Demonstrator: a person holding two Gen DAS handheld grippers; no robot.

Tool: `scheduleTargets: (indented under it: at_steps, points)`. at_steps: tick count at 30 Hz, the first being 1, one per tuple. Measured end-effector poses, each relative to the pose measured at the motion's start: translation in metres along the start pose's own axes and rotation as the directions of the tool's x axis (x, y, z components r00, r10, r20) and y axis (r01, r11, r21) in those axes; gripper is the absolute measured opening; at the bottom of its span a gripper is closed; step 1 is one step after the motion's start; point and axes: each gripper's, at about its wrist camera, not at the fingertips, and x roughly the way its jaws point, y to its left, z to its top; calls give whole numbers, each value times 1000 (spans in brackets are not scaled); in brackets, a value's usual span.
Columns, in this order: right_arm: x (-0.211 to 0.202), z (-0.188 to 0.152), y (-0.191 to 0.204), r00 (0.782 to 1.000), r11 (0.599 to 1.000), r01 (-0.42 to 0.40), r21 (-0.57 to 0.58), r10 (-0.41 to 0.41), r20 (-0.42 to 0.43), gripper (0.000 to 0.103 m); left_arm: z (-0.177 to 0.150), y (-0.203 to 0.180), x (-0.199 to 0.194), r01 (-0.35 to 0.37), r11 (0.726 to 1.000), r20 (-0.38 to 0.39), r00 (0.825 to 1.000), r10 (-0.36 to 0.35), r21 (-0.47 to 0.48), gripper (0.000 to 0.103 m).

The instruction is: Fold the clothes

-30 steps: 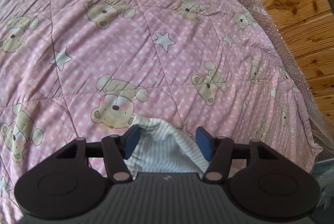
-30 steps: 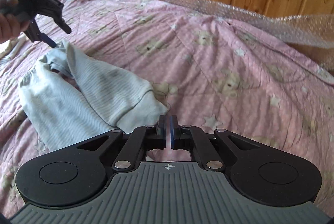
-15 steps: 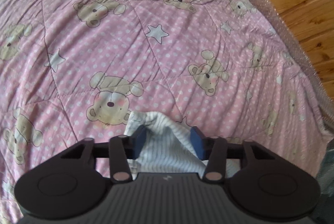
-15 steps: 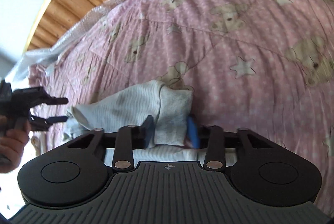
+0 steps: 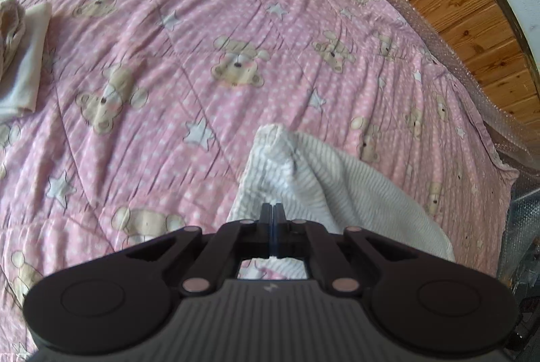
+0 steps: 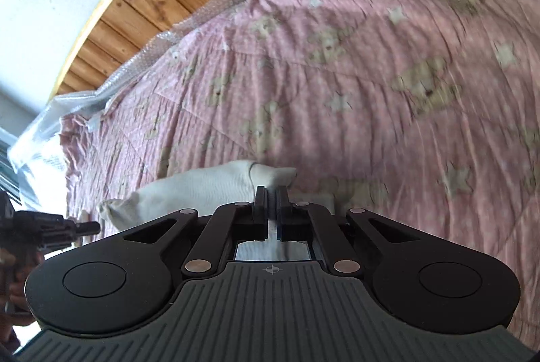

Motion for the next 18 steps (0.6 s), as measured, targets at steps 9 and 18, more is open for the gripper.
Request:
scheduleTargets:
  at_steps: [9, 18]
  points:
    - [15, -19, -6, 999, 999, 12, 37, -11, -33, 16, 8, 14, -9, 72, 996, 143, 988, -65, -47, 47]
    - [18, -21, 4, 1000, 998, -11, 54, 11, -4, 29, 31, -7, 21, 121, 989, 120, 987, -110, -86, 24]
